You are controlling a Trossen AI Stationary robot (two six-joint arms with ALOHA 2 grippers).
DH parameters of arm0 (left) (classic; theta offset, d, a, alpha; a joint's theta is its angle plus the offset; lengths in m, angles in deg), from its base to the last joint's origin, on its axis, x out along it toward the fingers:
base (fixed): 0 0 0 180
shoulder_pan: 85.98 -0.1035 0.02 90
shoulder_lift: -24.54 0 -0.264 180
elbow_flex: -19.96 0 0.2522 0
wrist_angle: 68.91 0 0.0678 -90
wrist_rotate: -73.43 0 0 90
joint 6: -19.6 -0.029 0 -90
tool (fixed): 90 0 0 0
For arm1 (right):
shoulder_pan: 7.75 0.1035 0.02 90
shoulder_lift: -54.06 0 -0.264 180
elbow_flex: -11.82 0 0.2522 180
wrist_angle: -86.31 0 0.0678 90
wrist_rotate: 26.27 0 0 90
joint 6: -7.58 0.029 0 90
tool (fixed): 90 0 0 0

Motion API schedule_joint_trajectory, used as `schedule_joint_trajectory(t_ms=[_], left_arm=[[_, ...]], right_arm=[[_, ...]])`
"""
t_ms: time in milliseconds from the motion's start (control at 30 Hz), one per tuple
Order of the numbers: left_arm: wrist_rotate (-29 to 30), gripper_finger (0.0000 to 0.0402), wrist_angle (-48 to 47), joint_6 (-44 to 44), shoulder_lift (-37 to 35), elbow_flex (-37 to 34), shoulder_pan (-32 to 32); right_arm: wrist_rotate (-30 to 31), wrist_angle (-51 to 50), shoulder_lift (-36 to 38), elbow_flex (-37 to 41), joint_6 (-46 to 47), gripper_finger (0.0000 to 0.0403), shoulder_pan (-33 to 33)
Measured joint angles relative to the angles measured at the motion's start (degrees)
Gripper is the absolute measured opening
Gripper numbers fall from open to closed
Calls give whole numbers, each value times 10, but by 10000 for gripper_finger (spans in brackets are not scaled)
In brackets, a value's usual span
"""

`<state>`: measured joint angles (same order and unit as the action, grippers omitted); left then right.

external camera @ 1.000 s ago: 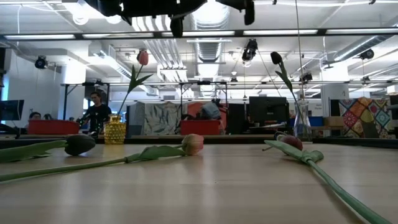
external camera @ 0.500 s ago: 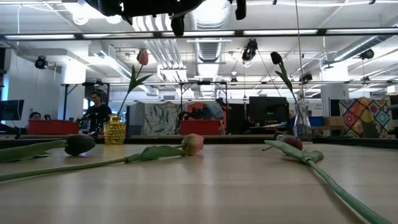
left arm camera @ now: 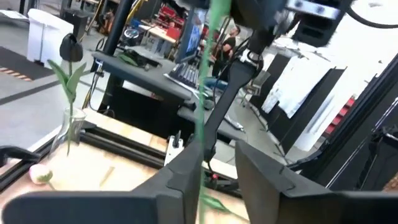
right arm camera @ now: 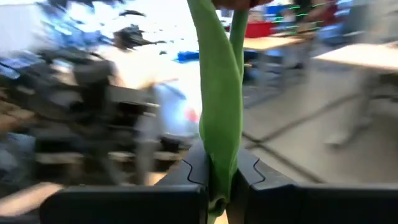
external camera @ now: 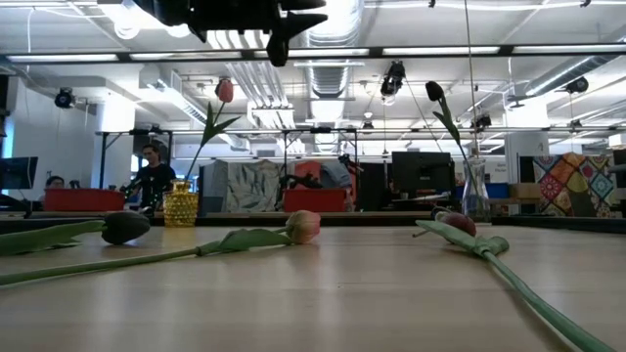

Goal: Sort flowers into vase by color
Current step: Insert the top dark red tulip into the transparent vase

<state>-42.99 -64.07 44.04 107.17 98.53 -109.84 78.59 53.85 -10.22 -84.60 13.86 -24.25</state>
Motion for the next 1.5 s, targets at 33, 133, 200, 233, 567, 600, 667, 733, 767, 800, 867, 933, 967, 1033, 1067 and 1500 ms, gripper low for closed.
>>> schedule_joint_trajectory(t_ms=[33, 133, 200, 233, 567, 600, 667, 733, 767, 800, 867, 933, 967, 1033, 1067, 1500], left_arm=[[0, 91, -2, -4, 0, 0, 0], [0, 107, -5, -17, 0, 0, 0], [2, 112, -5, -19, 0, 0, 0], [3, 113, -5, -19, 0, 0, 0], [4, 107, -4, -44, -14, 0, 0], [4, 107, -5, -45, -16, 0, 0], [11, 106, -6, -46, -21, 0, 0], [18, 106, -16, -51, -29, 0, 0], [20, 106, -19, -57, -33, 0, 0], [25, 106, -24, -61, -38, 0, 0], [37, 106, -40, -70, -46, 0, 0], [46, 106, -55, -77, -53, 0, 0], [51, 106, -61, -79, -57, 0, 0], [52, 106, -66, -83, -62, 0, 0], [55, 106, -70, -83, -65, 0, 0], [87, 106, -95, -90, -117, 4, -2]], right_arm=[[30, -29, 12, -6, -13, 14, 0], [123, -104, 48, -9, -46, 13, -1], [174, -141, 67, -2, -59, 13, -8], [195, -157, 77, 4, -65, 13, -13], [242, -67, 113, 105, -176, 13, -142], [242, -54, 109, 114, -185, 13, -157], [242, -38, 101, 127, -206, 13, -183], [241, -25, 91, 136, -214, 13, -205], [238, -19, 86, 141, -218, 13, -215], [238, -14, 82, 145, -220, 13, -225], [237, 2, 73, 157, -231, 13, -243], [235, 17, 65, 168, -236, 13, -256], [230, 23, 62, 173, -236, 13, -262], [226, 42, 57, 185, -237, 13, -272], [226, 52, 56, 193, -240, 13, -276], [225, 117, 52, 249, -239, 13, -290]])
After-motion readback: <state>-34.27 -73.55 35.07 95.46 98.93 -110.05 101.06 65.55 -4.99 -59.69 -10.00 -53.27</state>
